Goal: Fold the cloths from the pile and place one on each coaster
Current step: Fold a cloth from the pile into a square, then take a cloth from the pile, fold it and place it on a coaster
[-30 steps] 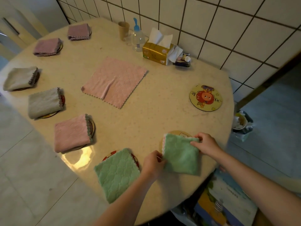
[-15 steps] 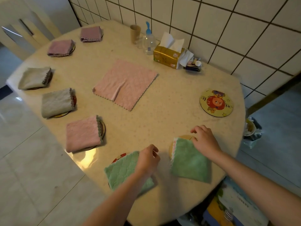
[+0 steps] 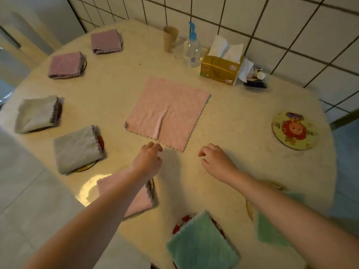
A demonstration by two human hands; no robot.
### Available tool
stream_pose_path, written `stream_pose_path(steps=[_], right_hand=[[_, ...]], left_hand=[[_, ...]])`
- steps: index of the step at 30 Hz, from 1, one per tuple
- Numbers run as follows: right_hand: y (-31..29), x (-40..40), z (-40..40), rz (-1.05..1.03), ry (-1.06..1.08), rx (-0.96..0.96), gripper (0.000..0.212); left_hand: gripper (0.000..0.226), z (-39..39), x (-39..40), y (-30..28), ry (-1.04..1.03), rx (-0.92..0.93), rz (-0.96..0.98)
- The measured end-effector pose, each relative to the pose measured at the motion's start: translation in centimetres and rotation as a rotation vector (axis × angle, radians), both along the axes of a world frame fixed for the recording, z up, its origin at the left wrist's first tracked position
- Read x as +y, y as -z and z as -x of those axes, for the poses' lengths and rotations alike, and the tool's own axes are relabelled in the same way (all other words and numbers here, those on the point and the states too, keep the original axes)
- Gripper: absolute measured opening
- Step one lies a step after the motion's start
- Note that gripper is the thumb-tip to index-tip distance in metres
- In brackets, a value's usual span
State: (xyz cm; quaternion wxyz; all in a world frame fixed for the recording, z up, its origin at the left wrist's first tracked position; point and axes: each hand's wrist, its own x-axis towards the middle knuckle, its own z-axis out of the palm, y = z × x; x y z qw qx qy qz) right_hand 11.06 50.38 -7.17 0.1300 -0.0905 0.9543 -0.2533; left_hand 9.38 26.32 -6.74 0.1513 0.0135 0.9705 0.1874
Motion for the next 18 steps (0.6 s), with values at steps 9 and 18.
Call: stream_pose_path(steps=[9, 18], right_hand=[[2.4, -8.7, 3.8, -0.143, -0.031, -0.015, 0.025], [2.3, -10.4, 5.4, -0.486, -0.103, 0.081, 0.042]], left_hand=[[0.048, 6.5, -9.1, 1.9, 0.311, 0.194, 0.070], [0.054, 10.5, -12.5, 2.5, 0.525, 0.163, 0.130]])
